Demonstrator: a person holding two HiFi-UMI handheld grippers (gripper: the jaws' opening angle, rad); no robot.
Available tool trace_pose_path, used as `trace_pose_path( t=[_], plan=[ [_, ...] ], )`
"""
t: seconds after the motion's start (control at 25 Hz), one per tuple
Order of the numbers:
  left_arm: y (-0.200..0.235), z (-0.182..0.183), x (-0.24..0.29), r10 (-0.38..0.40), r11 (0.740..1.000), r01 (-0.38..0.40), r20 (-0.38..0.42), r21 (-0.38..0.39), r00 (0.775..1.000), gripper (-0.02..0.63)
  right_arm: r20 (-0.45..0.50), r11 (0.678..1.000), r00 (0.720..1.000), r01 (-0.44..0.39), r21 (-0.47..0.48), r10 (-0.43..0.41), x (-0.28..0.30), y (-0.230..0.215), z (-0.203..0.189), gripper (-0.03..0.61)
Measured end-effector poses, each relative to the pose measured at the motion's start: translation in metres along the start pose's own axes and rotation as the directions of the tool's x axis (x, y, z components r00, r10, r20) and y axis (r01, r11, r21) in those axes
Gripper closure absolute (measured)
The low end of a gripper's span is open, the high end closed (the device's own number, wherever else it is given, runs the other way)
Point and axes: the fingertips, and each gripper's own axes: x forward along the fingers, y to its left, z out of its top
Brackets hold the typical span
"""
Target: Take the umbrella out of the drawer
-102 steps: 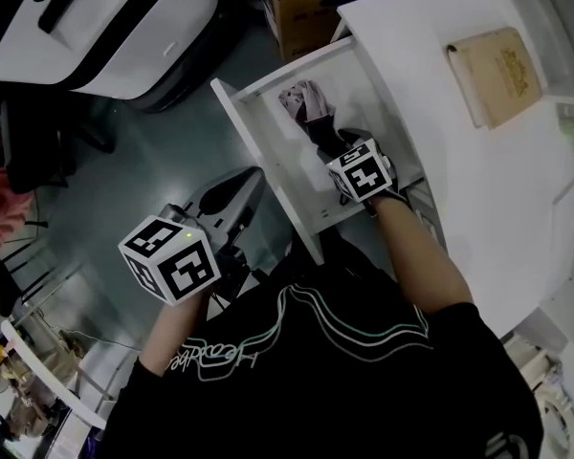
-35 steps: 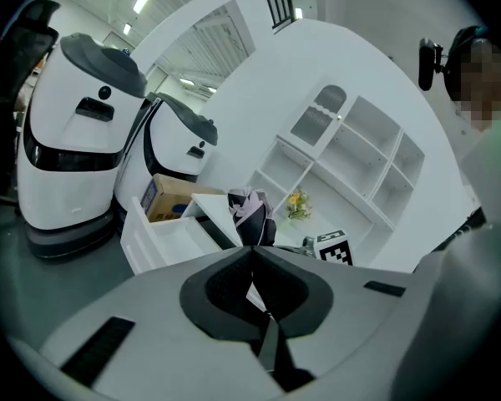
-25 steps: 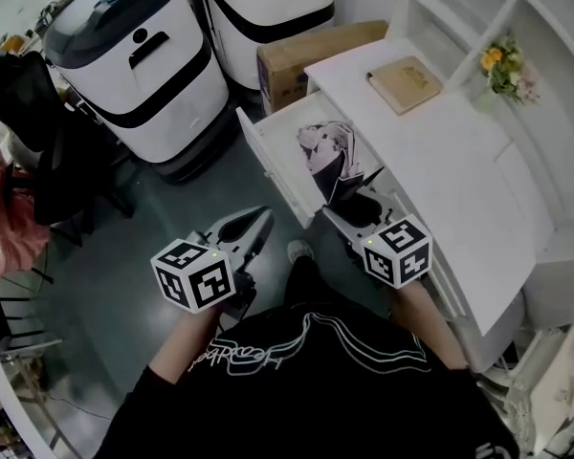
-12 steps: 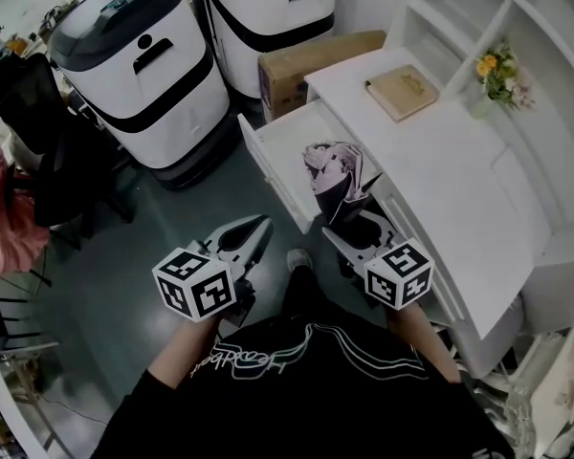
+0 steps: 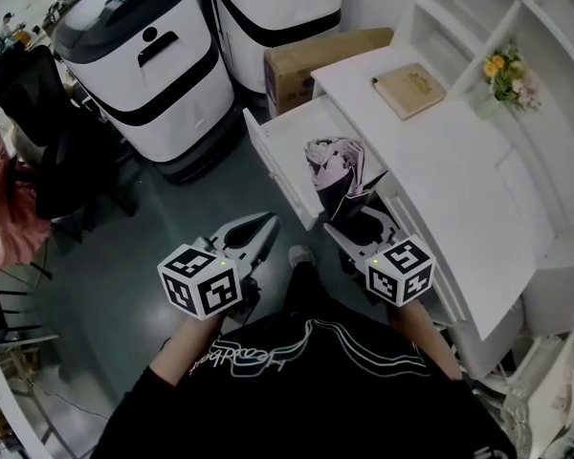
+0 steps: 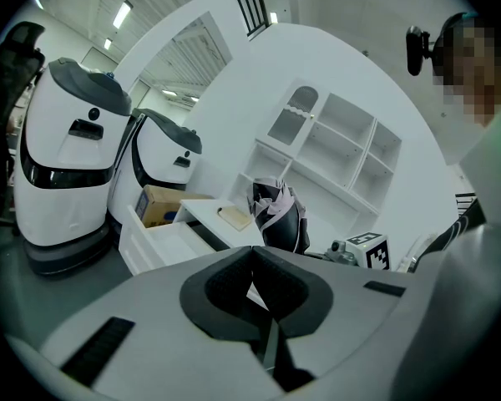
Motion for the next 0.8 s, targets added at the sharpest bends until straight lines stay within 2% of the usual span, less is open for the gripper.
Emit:
trace_pose_path(
  t=[0.8],
  plan=[
    [-0.004, -0.004, -0.007, -0.004, 1.0, 0.004, -0.001, 0.001, 1.0, 0.594, 0.01, 1.0, 1.0, -0.001, 0.004, 0.001, -0.002, 0.012, 0.0, 0.373]
  ],
)
